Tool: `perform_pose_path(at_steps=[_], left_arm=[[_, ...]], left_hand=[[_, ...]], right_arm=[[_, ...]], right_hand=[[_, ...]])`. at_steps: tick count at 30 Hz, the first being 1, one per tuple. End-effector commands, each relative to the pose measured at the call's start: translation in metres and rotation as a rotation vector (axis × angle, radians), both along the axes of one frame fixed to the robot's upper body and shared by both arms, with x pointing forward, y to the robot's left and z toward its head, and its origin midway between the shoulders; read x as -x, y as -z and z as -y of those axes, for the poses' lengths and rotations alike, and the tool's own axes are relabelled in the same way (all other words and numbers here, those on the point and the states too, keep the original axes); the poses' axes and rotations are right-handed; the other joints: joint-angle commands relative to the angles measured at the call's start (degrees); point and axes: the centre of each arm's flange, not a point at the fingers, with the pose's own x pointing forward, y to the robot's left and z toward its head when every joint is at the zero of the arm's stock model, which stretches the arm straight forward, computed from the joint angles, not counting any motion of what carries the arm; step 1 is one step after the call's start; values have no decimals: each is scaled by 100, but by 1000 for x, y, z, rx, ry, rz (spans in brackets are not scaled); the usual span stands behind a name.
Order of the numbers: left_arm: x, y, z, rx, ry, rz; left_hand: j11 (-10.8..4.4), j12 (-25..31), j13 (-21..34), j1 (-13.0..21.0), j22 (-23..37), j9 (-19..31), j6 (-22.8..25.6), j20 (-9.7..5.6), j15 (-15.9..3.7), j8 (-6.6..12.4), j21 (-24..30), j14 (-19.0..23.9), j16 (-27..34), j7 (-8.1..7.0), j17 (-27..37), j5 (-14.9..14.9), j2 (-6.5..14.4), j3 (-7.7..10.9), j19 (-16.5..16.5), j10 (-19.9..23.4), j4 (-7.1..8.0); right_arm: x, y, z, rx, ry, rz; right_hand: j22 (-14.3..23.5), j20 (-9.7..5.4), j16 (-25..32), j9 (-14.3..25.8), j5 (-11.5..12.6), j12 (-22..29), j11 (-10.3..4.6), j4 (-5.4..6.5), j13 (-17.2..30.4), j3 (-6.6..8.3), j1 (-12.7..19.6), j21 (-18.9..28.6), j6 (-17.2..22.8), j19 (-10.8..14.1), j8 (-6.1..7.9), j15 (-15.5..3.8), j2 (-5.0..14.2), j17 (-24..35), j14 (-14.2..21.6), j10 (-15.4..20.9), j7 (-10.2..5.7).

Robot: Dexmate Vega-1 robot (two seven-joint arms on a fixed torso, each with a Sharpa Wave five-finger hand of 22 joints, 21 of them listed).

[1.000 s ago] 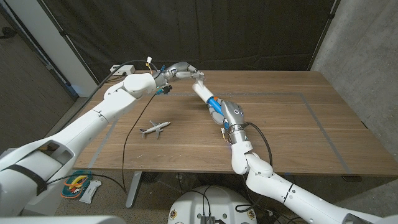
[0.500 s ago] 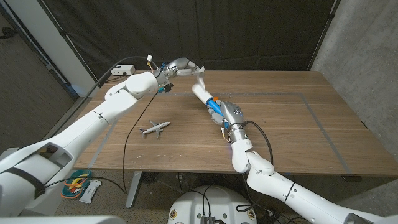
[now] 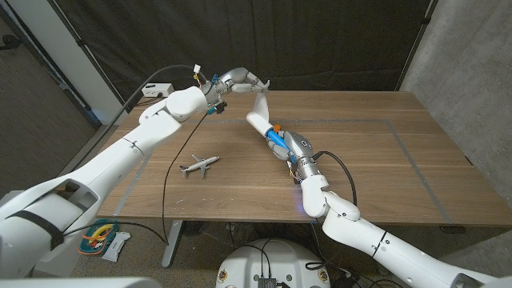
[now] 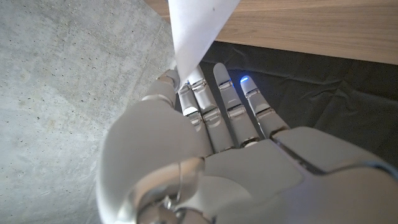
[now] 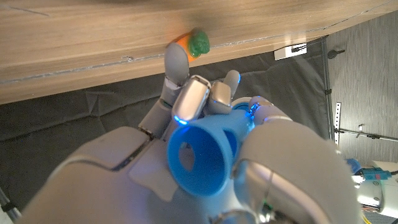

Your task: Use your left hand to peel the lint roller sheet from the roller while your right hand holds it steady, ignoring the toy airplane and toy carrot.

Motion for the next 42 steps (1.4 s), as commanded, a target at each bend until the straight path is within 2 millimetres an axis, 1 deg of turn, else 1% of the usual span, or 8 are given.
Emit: perform_pose_path(at_steps=[1,16,30,42], left_arm=[[8,-11,7,-11,0,45],[17,-18,10,-4,-23,90],[28,-24,11,11,-44,143],[39,-30,12,30,-42,190]], left_hand=[[-35,86,70,181,23,20,35,-29,-970,-20,38,22,-36,91,39,40,92,-28,14,15,13],[-20,181,189,258,25,26,73,-34,-977,-34,75,42,-67,118,100,54,108,-86,9,13,13],[-37,251,289,310,25,31,92,-38,-974,-46,106,46,-107,134,147,62,120,-142,0,-5,23],[-50,321,381,317,24,35,101,-40,-959,-57,135,-18,-197,144,161,71,125,-199,-10,2,56]], right_arm=[[-3,1,5,-8,-33,-82],[-1,2,9,-10,-40,-93],[0,3,11,-18,-46,-107],[-1,4,12,-15,-47,-120]], right_hand=[[-14,-308,38,4,-40,767,-1,597,529,646,-251,59,159,-23,40,-25,299,29,50,-10,175],[-28,-303,38,-3,-56,769,12,586,529,689,-268,142,139,-48,81,-25,300,28,57,-2,185],[-81,-307,38,-42,-74,773,12,577,529,726,-285,179,139,-48,109,-25,300,27,66,16,200],[-114,-302,37,-68,-91,770,14,572,529,757,-305,206,128,-48,141,-25,299,26,73,12,205]])
